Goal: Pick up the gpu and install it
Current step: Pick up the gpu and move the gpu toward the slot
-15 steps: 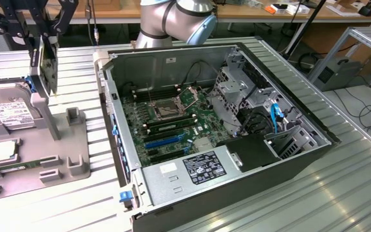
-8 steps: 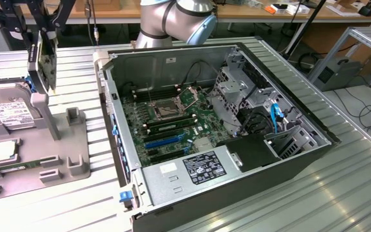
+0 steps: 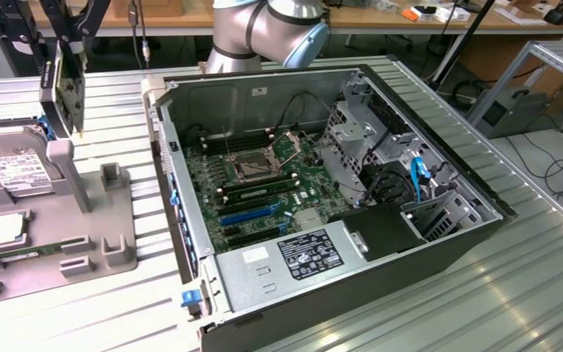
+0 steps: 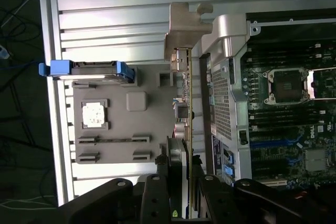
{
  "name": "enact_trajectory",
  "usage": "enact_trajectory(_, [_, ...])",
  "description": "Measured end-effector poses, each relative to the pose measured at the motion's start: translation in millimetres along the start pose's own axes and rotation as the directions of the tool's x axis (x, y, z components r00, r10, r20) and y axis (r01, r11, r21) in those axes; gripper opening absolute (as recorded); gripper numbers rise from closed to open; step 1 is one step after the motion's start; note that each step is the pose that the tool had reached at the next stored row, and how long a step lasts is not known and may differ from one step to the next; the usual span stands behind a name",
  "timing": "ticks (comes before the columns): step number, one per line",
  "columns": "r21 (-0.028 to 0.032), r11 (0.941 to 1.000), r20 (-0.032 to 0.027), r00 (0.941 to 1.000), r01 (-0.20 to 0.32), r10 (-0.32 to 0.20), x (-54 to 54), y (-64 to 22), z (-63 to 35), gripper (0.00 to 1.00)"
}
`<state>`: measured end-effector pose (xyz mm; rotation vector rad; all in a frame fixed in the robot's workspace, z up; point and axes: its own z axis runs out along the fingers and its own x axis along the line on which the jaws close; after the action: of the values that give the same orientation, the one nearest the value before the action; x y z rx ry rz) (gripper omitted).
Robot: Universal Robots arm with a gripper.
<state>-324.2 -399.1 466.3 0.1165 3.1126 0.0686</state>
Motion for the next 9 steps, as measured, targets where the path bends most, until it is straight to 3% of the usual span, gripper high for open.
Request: enact_trajectory(9, [0.0008,1.0000,0.0001,1.0000,0.000,0.000,-8.3,0.6,0.7,0.27])
